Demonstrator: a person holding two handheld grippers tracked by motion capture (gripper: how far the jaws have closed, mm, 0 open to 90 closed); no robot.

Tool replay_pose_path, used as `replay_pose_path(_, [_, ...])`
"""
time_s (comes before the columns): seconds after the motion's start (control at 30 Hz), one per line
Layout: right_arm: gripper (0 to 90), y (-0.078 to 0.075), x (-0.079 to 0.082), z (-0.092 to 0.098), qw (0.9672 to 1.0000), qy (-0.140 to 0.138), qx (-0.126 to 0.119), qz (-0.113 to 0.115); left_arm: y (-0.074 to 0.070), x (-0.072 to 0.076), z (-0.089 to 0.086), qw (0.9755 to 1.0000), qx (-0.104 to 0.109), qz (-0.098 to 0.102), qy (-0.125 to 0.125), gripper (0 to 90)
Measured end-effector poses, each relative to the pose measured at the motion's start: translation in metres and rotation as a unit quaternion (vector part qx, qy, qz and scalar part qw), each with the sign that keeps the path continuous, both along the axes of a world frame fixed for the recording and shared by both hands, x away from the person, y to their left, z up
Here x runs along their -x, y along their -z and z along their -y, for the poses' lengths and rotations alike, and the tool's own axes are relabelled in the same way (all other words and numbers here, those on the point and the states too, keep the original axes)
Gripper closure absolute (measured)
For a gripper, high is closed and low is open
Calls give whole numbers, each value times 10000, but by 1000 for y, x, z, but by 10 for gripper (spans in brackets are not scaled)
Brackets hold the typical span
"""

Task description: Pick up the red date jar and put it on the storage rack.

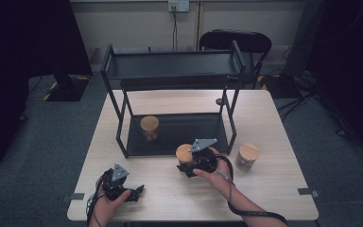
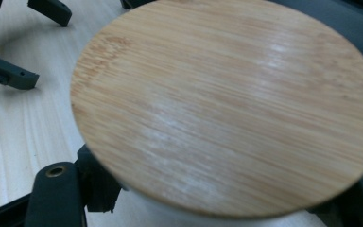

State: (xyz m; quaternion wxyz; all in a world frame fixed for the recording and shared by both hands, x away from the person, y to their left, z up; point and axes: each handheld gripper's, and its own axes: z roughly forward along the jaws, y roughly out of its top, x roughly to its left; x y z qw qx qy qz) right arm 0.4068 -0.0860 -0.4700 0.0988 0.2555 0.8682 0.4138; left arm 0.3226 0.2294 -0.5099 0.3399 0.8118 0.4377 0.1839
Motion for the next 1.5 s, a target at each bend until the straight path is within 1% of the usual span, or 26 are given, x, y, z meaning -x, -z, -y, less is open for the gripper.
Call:
replay_pose_path(0.1, [257, -1, -3, -2, 10000, -7, 31, 26, 0, 0, 0, 10000, -2, -2, 0, 2])
replay_pose_path(0.27, [257, -4, -7, -6, 10000, -37, 16, 41, 0, 0, 0, 10000, -2, -1, 1, 2])
replay_pose_path(0.57, [257, -8, -14, -13, 10000, 8, -19, 34, 0, 0, 0, 10000, -1, -2, 6, 2])
replay_pose_path(0.87, [257, -15, -23, -20, 10000, 53, 9, 82, 0, 0, 0, 10000, 2, 1, 12, 2])
replay_pose_path(1.1, [257, -16, -30, -22, 9999, 132, 27, 104, 0, 0, 0, 10000, 2, 1, 12, 2])
replay_pose_path(1.5, [257, -14, -43, -24, 9997, 241, 35, 64, 0, 0, 0, 10000, 3, 1, 13, 2])
